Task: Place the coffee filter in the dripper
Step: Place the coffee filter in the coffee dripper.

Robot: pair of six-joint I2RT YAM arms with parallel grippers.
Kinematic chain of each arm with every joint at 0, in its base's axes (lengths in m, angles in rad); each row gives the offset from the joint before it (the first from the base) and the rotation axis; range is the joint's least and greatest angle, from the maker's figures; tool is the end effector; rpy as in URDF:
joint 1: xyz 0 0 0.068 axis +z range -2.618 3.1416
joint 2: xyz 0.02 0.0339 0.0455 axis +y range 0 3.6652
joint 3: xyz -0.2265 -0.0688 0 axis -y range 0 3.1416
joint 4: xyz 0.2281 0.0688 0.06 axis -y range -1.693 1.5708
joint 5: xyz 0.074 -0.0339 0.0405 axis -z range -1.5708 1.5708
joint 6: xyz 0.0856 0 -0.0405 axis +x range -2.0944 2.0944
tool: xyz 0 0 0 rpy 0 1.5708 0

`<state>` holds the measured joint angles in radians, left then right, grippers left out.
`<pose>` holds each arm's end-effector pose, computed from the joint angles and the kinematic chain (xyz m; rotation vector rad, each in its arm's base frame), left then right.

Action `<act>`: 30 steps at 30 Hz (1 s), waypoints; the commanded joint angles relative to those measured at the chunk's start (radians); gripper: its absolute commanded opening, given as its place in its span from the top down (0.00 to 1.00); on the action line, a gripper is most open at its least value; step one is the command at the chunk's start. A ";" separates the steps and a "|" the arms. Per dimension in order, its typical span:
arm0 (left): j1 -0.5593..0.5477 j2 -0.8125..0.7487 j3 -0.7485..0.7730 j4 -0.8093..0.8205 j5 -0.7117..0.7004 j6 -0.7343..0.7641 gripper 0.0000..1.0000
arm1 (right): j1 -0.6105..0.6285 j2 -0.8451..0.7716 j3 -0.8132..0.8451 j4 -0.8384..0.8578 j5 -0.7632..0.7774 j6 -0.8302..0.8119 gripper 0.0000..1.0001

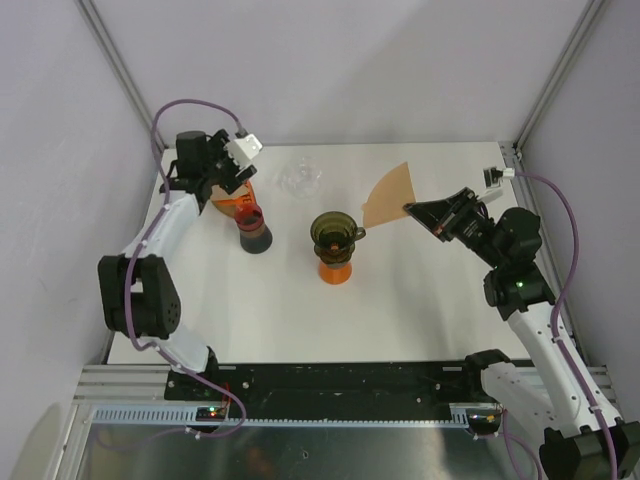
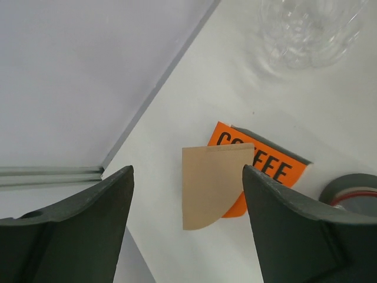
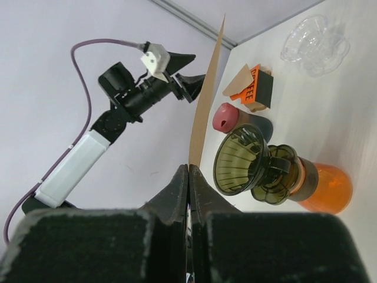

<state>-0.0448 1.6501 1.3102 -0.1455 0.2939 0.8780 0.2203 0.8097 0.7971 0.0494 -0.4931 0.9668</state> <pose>0.4094 -0.0432 0.2471 1.0675 1.7394 0.2209 0.2272 0.0924 0.3401 0.1992 1.6822 1.2930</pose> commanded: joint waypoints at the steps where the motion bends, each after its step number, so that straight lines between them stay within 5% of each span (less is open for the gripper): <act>1: -0.020 -0.179 0.064 -0.163 0.077 -0.141 0.20 | 0.033 -0.025 0.046 0.060 0.003 0.002 1.00; 12: -0.065 -0.486 0.176 -0.565 0.315 -0.394 0.19 | 0.310 0.003 0.106 0.163 -0.042 -0.202 1.00; 22: -0.065 -0.656 0.200 -0.768 0.742 -0.584 0.30 | 0.446 0.069 0.137 0.343 -0.372 -0.360 1.00; 26: -0.066 -0.673 0.224 -0.791 0.826 -0.567 0.34 | 0.503 0.095 0.205 0.213 -0.318 -0.429 1.00; 30: -0.074 -0.673 0.271 -0.863 0.806 -0.405 0.34 | 0.510 0.132 0.265 0.129 -0.173 -0.323 1.00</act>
<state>-0.1093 0.9802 1.5166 -0.9253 1.0359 0.3595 0.7254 0.9199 0.9817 0.2363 -0.7696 0.6044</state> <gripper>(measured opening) 0.659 0.010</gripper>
